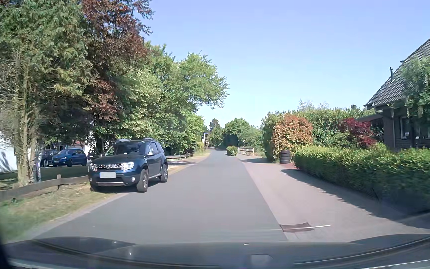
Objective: Follow the waypoints while adhering to traffic rules and regulations
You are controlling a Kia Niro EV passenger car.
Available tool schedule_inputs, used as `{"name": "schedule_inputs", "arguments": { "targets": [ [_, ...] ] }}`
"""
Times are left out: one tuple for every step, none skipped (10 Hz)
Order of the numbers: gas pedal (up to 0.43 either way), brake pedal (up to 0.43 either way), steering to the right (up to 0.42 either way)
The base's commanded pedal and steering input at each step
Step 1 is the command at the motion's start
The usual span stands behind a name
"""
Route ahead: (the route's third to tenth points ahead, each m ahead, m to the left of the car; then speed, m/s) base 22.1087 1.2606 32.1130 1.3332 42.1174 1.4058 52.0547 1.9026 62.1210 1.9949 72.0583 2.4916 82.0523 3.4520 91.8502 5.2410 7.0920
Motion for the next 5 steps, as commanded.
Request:
{"name": "schedule_inputs", "arguments": {
  "targets": [
    [0.110,0.006,0.004],
    [0.110,0.006,0.003],
    [0.110,0.006,0.001],
    [0.110,0.006,-0.002],
    [0.110,0.006,-0.003]
  ]
}}
